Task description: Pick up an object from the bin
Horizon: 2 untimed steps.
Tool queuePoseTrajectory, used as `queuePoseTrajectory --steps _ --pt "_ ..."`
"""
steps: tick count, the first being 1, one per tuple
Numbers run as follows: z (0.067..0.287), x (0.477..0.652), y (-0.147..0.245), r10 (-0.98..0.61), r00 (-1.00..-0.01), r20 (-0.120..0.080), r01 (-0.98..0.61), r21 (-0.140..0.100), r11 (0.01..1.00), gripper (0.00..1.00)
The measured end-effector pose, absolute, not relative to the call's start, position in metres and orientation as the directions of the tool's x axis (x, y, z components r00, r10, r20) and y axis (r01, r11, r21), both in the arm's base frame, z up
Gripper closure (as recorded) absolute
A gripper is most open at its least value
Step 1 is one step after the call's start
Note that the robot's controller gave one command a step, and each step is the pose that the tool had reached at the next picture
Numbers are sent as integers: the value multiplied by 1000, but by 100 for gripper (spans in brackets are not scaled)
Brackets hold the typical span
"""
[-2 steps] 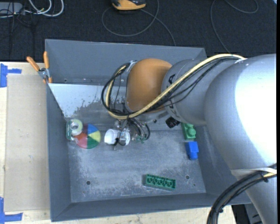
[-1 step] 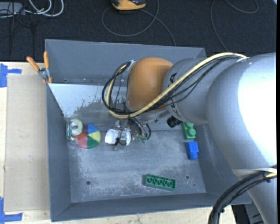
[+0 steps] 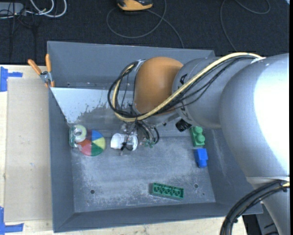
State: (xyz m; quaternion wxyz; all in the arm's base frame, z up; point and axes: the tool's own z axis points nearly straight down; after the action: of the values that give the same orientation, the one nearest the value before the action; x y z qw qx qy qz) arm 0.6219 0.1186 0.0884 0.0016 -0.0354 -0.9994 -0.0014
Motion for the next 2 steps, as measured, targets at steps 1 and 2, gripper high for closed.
queuePoseTrajectory --steps 1,2 --pt "98 623 119 71 -997 2 71 3 997 100" --pt "114 620 118 71 -997 9 72 1 997 100"
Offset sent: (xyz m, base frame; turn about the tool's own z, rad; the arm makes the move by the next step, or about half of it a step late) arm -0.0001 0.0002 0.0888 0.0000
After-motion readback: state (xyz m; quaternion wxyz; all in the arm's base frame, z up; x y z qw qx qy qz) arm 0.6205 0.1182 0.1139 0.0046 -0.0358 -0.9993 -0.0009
